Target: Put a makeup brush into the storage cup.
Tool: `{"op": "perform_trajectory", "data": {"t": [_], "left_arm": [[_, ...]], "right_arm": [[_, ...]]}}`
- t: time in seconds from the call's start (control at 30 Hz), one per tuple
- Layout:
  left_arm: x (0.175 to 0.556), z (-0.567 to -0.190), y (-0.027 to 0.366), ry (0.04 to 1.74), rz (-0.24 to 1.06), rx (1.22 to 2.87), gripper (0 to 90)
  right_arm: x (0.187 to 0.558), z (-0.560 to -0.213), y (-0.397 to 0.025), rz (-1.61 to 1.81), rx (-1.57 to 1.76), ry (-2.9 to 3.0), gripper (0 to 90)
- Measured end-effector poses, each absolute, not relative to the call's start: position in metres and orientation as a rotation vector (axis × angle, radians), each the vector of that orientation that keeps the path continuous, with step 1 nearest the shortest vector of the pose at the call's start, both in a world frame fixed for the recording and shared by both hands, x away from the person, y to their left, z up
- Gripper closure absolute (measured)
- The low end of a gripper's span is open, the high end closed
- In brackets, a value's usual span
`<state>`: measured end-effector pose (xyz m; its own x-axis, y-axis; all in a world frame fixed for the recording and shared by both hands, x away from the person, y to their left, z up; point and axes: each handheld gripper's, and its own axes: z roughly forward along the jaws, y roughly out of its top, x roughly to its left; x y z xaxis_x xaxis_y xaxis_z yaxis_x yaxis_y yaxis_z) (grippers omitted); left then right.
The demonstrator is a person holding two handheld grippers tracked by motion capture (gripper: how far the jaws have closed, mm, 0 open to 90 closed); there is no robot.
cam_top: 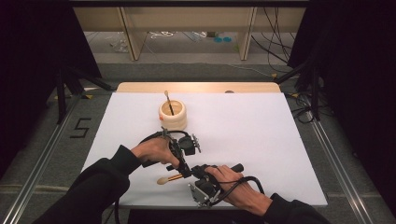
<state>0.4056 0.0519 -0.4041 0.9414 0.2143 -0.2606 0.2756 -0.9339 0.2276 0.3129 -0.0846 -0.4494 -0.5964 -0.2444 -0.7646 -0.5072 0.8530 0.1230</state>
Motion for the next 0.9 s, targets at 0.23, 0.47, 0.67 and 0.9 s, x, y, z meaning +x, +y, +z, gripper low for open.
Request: {"op": "perform_trajectory", "data": {"t": [0.23, 0.47, 0.67, 0.9], "left_arm": [[0.4077, -0.4053, 0.0519, 0.357, -0.348, 2.827, 77.7], [0.4084, -0.4049, 0.0519, 0.353, -0.341, 2.821, 77.1], [0.4078, -0.4042, 0.0526, 0.367, -0.368, 2.809, 70.9], [0.4097, -0.3957, 0.06, 0.358, -0.315, 2.76, 58.2]], "right_arm": [[0.3132, -0.4509, -0.0848, 0.445, -0.531, 2.236, 79.5], [0.3131, -0.4501, -0.0861, 0.433, -0.509, 2.238, 79.7], [0.3145, -0.4504, -0.0866, 0.439, -0.5, 2.249, 79.7], [0.319, -0.4491, -0.0912, 0.449, -0.469, 2.258, 79.7]]}}
